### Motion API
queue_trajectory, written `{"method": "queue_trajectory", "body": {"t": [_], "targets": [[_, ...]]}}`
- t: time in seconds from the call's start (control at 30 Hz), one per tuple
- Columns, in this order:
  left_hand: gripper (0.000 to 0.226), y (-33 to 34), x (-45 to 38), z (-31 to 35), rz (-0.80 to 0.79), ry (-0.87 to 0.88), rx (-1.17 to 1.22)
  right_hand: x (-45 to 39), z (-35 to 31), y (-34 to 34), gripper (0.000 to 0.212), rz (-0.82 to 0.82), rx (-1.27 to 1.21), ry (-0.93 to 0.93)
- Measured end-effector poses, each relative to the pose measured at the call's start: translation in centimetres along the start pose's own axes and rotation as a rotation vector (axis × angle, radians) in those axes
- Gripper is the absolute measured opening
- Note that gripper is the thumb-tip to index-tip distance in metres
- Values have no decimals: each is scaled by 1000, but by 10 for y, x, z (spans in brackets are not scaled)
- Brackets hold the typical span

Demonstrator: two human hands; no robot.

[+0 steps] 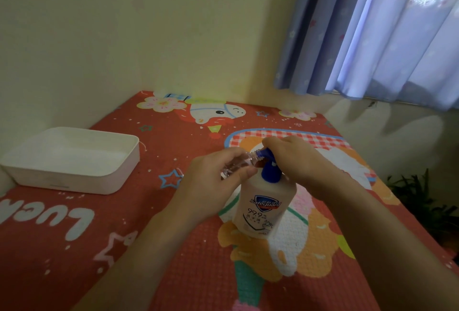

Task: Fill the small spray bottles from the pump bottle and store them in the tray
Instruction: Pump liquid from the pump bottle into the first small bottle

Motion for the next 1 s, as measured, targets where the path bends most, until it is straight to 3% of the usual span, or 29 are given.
{"method": "queue_trajectory", "body": {"t": [0.13, 0.33, 0.47, 0.6, 0.77, 0.83, 0.93, 1.0], "targets": [[25, -3, 0, 0, 20, 11, -36, 1, -5, 0, 28, -42, 64, 4], [23, 0, 1, -2, 30, 27, -45, 1, 0, 1, 31, 40, 106, -44], [22, 2, 3, -4, 32, 24, -51, -4, 4, 8, 16, 51, 266, -83], [25, 4, 4, -7, 64, 16, -46, -6, 4, 10, 14, 97, 279, -118], [22, 5, 7, -4, 70, 4, -35, -1, 5, 8, 27, 68, 118, -61], [21, 4, 7, -4, 66, -2, -37, 2, 1, 8, 33, 42, 154, -44], [25, 3, 4, -1, 44, 3, -55, 0, -2, 3, 18, 59, 174, -9], [29, 0, 2, 0, 41, 9, -68, -2, -6, 1, 27, 9, 219, -20]]}}
Point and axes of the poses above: each hand's wrist, its own x-axis away from the middle knuckle, its own y-axis out of the palm, z = x × y, the point moved 5 cm from there along -x, towards the middle knuckle, and after that the axes turned 10 degrees about -x, right-handed, at the moved point
